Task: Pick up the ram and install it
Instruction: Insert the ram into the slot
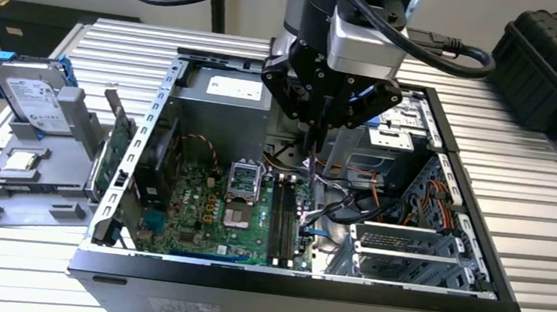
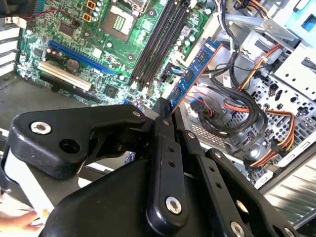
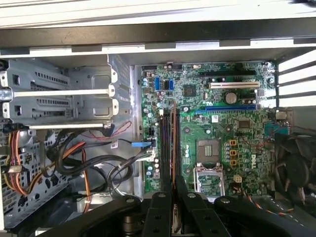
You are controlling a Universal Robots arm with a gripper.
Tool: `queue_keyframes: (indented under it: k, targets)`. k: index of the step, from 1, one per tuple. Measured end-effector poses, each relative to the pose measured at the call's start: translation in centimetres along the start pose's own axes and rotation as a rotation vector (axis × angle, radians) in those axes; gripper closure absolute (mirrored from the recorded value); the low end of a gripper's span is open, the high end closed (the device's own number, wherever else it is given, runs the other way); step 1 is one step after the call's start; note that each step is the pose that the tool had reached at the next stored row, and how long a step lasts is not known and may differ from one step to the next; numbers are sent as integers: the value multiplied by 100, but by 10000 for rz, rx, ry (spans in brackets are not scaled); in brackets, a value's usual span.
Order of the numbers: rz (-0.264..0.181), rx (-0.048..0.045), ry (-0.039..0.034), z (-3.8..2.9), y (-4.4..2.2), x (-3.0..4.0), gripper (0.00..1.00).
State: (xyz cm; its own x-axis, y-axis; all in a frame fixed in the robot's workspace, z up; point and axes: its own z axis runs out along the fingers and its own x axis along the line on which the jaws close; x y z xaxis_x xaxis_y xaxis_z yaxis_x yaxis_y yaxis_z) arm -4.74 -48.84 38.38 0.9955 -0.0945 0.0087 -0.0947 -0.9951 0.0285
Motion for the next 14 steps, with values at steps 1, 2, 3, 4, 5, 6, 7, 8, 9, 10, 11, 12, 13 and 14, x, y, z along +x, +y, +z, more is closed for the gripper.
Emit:
queue_keyframes:
  k: [1, 2, 3, 4, 5, 6, 7, 8, 9, 10, 11, 12, 13, 14]
  targets:
    - [-1, -1, -1, 6, -14, -1, 100]
    - [-2, -2, 0, 12, -32, -2, 100]
    - [-1, -2, -1, 17, -51, -4, 100]
    - [-2, -2, 0, 22, -68, -6, 100]
    - [-2, -2, -1, 27, -82, -7, 100]
    - [-1, -1, 0, 34, -93, -8, 100]
    - [-1, -1, 0, 41, -101, -9, 100]
    - [-2, -2, -1, 49, -107, -9, 100]
    - [-3, -2, -1, 58, -113, -10, 100]
    - [-2, -2, 0, 67, -119, -11, 100]
    - [-2, 0, 0, 78, -124, -11, 100]
    - [-2, -1, 0, 87, -129, -12, 100]
    - [-2, -2, -1, 96, -134, -12, 100]
    - [-2, -2, 0, 105, -138, -13, 100]
